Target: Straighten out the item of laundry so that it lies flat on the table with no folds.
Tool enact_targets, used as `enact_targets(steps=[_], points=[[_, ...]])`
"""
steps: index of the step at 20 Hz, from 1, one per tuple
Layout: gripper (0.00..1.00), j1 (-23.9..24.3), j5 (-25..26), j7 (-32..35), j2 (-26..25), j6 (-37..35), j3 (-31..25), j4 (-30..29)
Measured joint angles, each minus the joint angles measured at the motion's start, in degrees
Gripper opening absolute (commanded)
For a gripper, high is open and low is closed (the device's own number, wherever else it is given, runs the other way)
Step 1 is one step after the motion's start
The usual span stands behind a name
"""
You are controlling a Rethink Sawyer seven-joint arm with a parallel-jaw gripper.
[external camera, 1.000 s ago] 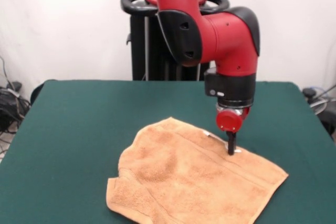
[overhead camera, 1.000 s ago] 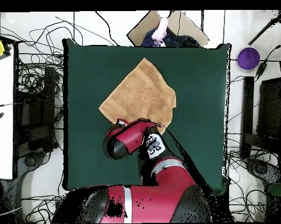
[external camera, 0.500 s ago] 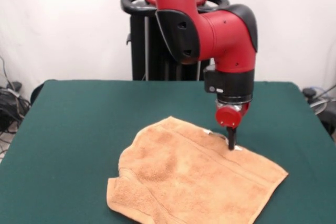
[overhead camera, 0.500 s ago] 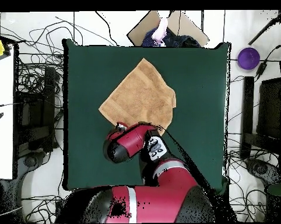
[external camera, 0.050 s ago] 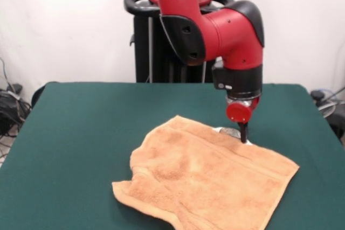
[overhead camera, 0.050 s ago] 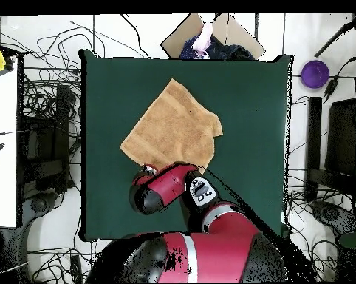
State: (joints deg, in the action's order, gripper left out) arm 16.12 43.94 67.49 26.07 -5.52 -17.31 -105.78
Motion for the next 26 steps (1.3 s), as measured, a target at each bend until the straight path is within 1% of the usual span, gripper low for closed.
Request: enact_targets(steps=[3, 8, 12, 13, 14, 17, 18, 20, 22, 23, 25, 26], points=[[0.0, 0.5, 1.9, 0.0, 0.0, -0.5, -1.1, -0.2], [0.0, 1.5, 6.0, -0.7, 0.6, -4.1, -4.1, -0.4], [0.0, 2.6, 8.6, -4.1, 0.8, -8.5, -7.4, -1.4], [0.0, 3.4, 9.9, -7.8, 0.8, -11.4, -9.6, -2.2], [0.0, 3.6, 10.3, -8.9, 0.8, -12.1, -10.1, -2.4], [0.0, 4.8, 11.9, -15.5, 0.9, -15.2, -12.6, -3.5], [0.0, 4.9, 12.1, -16.5, 0.9, -15.6, -12.9, -3.7], [0.0, 6.1, 13.3, -23.4, 0.9, -17.5, -14.7, -4.4], [0.0, 6.7, 13.8, -27.1, 0.9, -18.1, -15.4, -4.9], [0.0, 7.7, 14.1, -32.4, 1.0, -18.6, -16.4, -5.6], [0.0, 8.2, 14.1, -34.6, 1.0, -18.7, -16.8, -5.9], [0.0, 9.2, 14.1, -38.0, 1.0, -18.8, -17.3, -6.5]])
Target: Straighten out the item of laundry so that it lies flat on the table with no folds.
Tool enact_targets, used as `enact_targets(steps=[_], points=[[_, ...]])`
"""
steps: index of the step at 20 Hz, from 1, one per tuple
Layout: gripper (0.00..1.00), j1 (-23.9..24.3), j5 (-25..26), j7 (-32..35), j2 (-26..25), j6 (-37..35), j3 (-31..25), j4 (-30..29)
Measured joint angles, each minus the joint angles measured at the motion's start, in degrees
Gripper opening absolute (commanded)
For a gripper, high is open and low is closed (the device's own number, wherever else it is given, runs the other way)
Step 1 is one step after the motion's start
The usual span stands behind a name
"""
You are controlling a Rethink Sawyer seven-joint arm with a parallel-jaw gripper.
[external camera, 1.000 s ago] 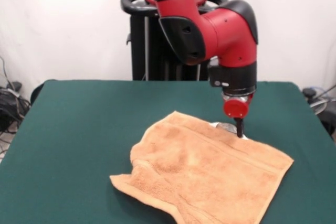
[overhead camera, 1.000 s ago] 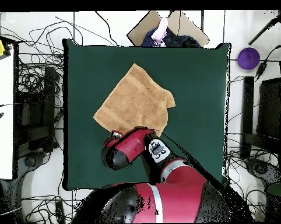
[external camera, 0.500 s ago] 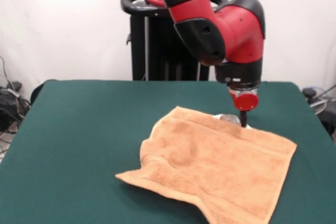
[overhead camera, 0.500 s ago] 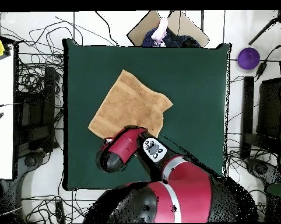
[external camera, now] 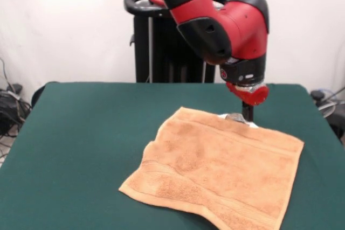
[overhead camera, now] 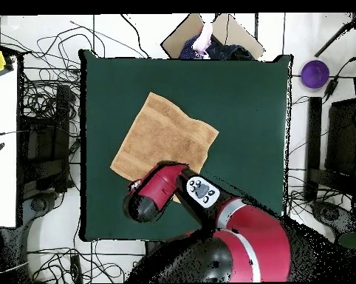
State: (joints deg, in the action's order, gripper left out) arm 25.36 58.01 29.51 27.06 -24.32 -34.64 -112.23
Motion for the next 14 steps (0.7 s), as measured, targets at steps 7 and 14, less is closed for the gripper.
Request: enact_targets(steps=[7, 14], points=[[0.0, 2.8, 0.0, -6.5, 0.0, 0.0, -0.7, -0.8], [0.0, 7.7, -0.3, -7.3, 0.0, -0.7, -0.9, -0.8]])
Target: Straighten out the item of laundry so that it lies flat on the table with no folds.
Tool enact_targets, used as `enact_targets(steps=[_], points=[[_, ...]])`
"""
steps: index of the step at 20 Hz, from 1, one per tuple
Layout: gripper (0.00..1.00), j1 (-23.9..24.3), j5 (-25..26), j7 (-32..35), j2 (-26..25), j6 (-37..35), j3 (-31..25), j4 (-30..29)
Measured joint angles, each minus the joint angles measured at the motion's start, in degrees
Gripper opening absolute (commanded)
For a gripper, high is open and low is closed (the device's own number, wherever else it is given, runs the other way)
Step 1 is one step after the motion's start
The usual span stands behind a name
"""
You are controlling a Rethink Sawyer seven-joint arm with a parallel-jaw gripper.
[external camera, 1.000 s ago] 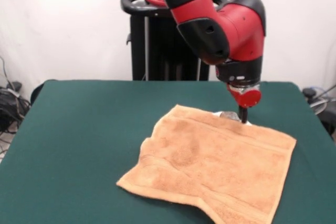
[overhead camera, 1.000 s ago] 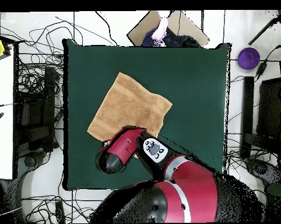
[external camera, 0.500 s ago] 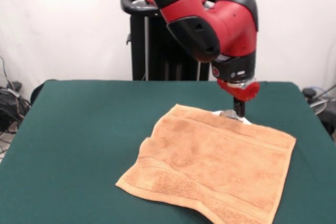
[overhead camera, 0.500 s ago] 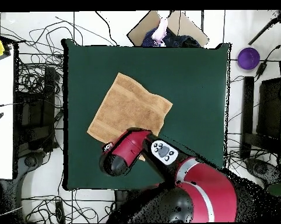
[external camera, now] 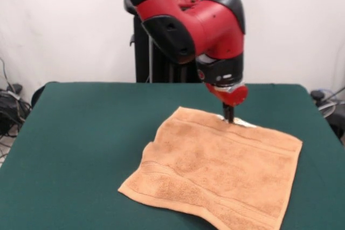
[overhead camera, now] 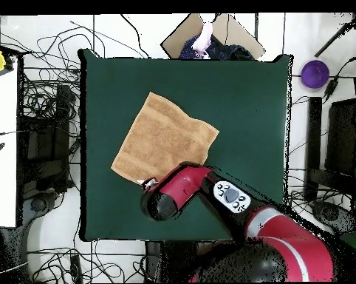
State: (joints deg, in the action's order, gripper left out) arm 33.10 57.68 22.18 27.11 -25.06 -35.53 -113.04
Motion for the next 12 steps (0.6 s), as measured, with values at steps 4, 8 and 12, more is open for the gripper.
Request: enact_targets(steps=[4, 8, 12], points=[[0.0, 1.6, -0.2, 0.0, 0.1, 0.0, 0.1, 0.0], [0.0, 1.2, -0.3, 0.0, 0.3, 0.0, 0.7, 0.0], [0.0, -1.3, -0.4, 0.6, 1.7, 0.7, 2.4, 0.0]])
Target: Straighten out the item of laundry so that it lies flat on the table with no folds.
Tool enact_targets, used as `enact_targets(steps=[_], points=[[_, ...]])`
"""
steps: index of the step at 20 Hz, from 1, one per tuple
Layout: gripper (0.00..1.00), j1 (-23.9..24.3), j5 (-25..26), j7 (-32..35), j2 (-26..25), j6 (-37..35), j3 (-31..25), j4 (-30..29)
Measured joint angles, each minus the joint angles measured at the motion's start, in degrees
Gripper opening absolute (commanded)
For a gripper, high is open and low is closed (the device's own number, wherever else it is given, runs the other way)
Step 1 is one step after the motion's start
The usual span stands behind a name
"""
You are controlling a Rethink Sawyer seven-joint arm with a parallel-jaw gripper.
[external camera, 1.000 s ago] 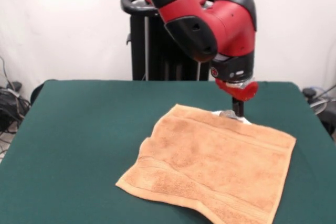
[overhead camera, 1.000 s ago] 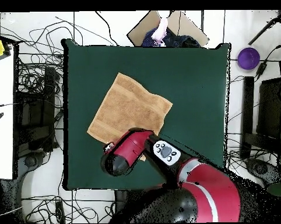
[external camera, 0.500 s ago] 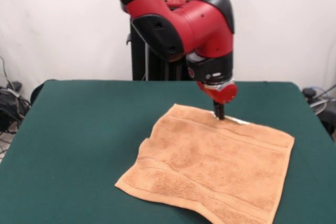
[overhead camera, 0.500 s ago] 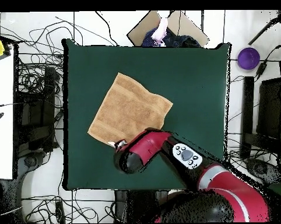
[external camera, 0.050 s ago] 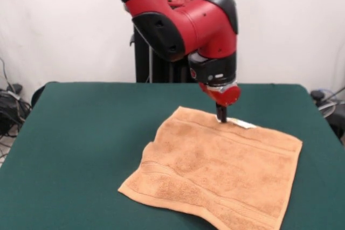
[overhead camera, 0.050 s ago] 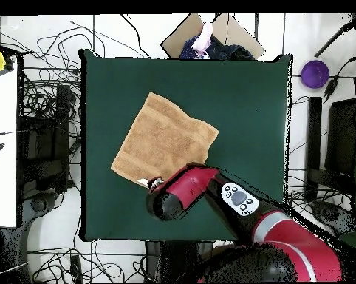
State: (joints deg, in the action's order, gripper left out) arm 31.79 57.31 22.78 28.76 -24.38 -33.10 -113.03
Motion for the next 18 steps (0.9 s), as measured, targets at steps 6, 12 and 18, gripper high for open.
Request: enact_targets(steps=[6, 12, 18], points=[[0.0, -15.6, -0.7, 10.0, 3.1, 7.3, 12.6, 0.9], [0.0, -19.8, -6.5, 21.6, 0.4, 11.3, 14.3, 2.9], [0.0, -14.2, -10.3, 22.2, -2.9, 12.6, 12.6, 3.5]])
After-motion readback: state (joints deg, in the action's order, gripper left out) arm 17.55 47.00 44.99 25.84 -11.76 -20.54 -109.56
